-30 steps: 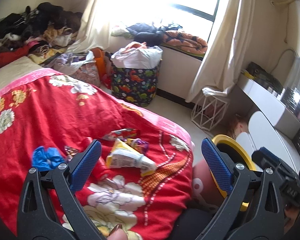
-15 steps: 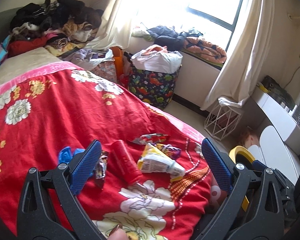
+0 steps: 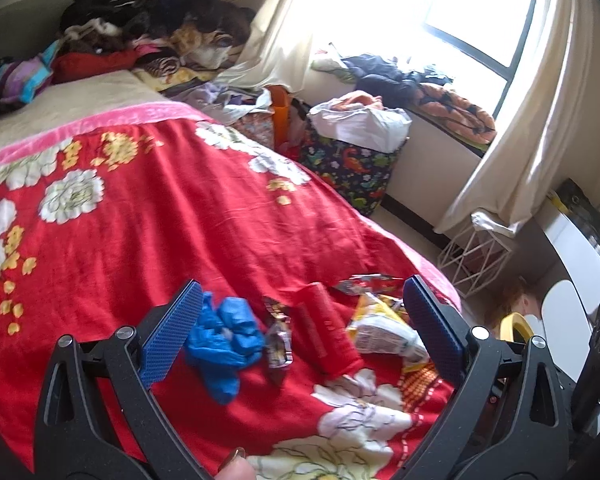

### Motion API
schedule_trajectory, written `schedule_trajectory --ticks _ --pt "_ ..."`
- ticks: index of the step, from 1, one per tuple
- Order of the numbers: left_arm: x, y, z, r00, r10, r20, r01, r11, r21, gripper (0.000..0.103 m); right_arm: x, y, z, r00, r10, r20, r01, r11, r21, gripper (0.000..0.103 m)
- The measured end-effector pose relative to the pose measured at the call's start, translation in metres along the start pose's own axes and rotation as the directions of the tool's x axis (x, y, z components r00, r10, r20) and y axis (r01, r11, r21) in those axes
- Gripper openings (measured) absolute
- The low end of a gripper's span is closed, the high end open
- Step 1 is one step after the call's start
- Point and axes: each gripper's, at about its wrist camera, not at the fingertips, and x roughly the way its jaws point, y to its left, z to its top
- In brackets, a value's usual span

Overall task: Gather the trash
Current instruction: 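Move both open tools from the bin back over the bed trash, then grasp the blue gloves with the left tool while the right tool grasps the white-and-yellow packet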

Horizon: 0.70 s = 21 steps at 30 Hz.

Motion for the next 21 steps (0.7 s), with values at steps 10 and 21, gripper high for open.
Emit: schedule_trajectory --ticks 10,21 --pt "0.016 0.030 -0.009 0.997 0.065 -0.046 -0.068 0.996 -0.049 0.092 0.037 0.003 -0.001 0.997 -0.008 -0.075 0.006 1.000 -0.029 0.087" --pt "0.033 0.047 -0.023 0.991 0.060 -0.116 -0.072 0.992 -0.106 0.092 0.076 0.003 0.001 0.988 -0.023 -0.156 0.015 0.998 -0.054 0.075"
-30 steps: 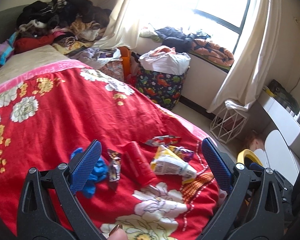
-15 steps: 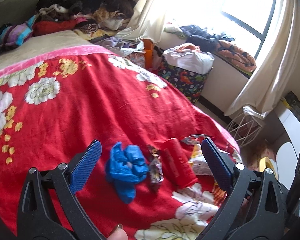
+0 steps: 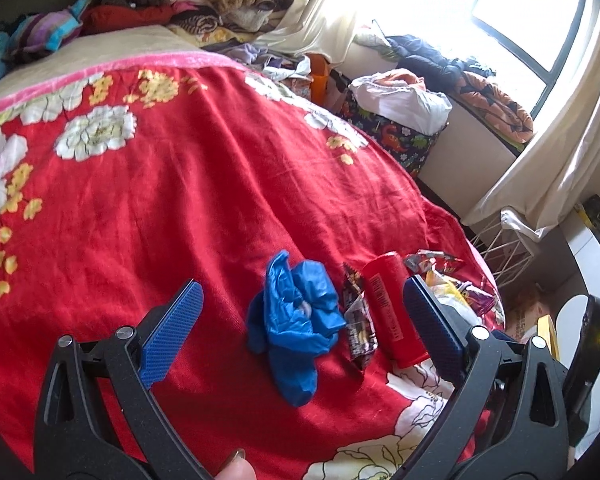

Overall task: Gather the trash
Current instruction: 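Grasp the blue gloves with the left tool while the right tool grasps the white-and-yellow packet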

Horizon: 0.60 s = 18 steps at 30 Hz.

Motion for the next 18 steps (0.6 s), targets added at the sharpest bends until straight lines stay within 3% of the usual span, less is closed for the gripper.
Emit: schedule_trajectory --ticks 5,7,12,14,18 --pt "0.007 0.004 -0.004 1.000 -0.003 -0.031 0.002 1.000 -0.021 0.089 0.011 0.002 0.004 0.999 0.022 -0.025 -0.022 1.000 0.002 0.069" --pt "0.009 0.006 -0.005 0.999 0.005 -0.043 -0.006 1.000 -0.026 0.085 0.013 0.002 0.003 0.998 0.057 -0.034 -0.056 0.998 0.019 0.057" --pt "0.012 0.010 -0.007 0.998 0.008 -0.059 -0.011 0.999 -0.048 0.074 0.010 0.007 0.000 0.995 0.094 -0.028 -0.094 0.995 0.018 0.044" --pt "0.011 0.012 -0.007 0.998 0.014 -0.060 -0.017 0.998 -0.058 0.072 0.006 0.006 -0.003 0.994 0.108 -0.022 -0.107 0.994 0.037 0.033" --pt "0.011 0.011 -0.008 0.998 0.016 -0.062 -0.019 0.999 -0.048 0.063 -0.003 0.011 -0.013 0.989 0.144 -0.024 -0.143 0.988 0.052 0.031"
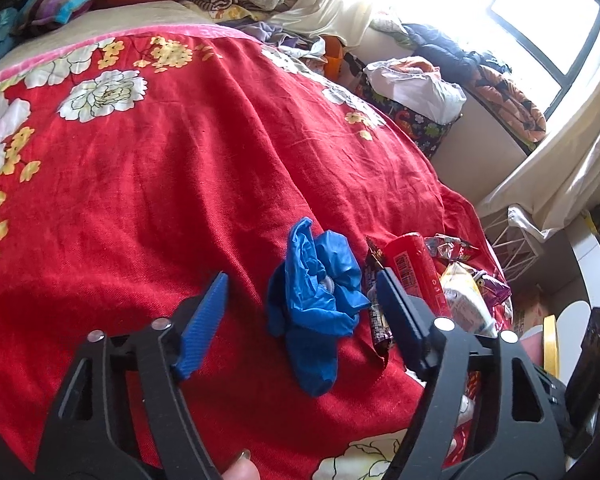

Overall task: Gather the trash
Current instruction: 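Grasp the blue gloves with the left tool while the right tool grasps the white-and-yellow packet, then carry the blue gloves and white-and-yellow packet over the bin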

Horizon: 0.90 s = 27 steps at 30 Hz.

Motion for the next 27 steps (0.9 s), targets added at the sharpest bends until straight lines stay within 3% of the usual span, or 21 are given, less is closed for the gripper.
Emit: schedule_trajectory --ticks 5,9,12,27 --pt "-0.001 -0.004 -0.002 1.000 0.008 -0.006 -0.008 1.000 0.018 0.050 -0.015 0.004 -0.011 0.999 0.027 0.026 -0.027 0.999 0.024 0.031" --pt "-0.003 -0.010 -0.002 1.000 -0.002 -0.009 0.002 0.999 0.035 0.030 -0.024 0.001 -0.019 0.999 0.041 0.033 -0.043 0.998 0.042 0.031" --pt "-0.007 -0.016 -0.001 1.000 -0.010 0.001 0.010 0.999 0.049 0.021 -0.031 -0.001 -0.023 0.998 0.039 0.042 -0.041 0.998 0.055 0.031" --pt "-0.037 -0.058 0.005 0.994 -0.079 0.071 0.069 0.989 0.129 0.017 -0.066 -0.011 -0.035 0.992 0.041 0.118 -0.051 0.995 0.082 0.030"
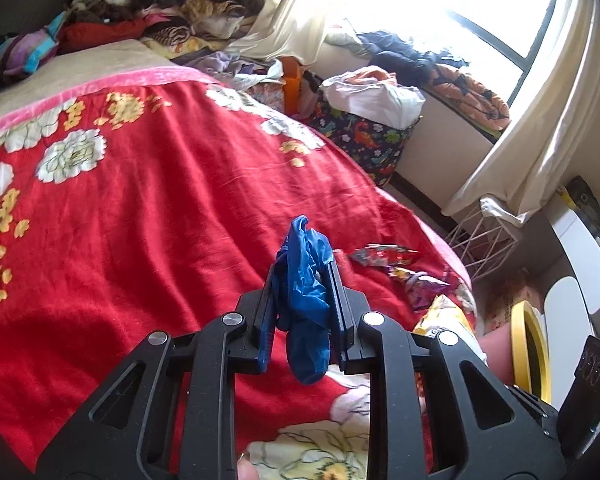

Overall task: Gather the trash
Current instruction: 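Carry the blue gloves and white-and-yellow packet over the bin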

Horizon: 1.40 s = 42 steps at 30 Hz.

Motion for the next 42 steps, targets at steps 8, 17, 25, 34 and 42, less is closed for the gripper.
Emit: schedule_trajectory --ticks 8,17,25,34,42 --pt "-0.005 -0.027 -0.002 0.999 -0.050 -0.002 0.050 0.997 0.052 0.017 -0.023 -0.009 0.006 0.999 0.001 0.048 -0.002 1.000 0.020 0.030" --pt "-0.007 -0.058 -0.011 0.995 -0.101 -0.020 0.102 0.988 0.116 0.017 -0.046 -0.024 0.007 0.995 -0.021 0.098 0.015 0.998 0.062 0.030" --pt "-0.011 -0.082 -0.017 0.990 -0.140 -0.027 0.143 0.975 0.169 0.017 -0.069 -0.044 0.008 0.987 -0.052 0.149 0.035 0.993 0.110 0.030" --pt "-0.015 -0.109 -0.027 0.982 -0.181 -0.046 0.187 0.957 0.220 0.017 -0.097 -0.072 0.008 0.975 -0.098 0.200 0.064 0.983 0.172 0.030" --pt "-0.018 -0.132 -0.036 0.974 -0.216 -0.064 0.225 0.938 0.265 0.017 -0.117 -0.092 0.003 0.963 -0.142 0.229 0.090 0.971 0.222 0.030"
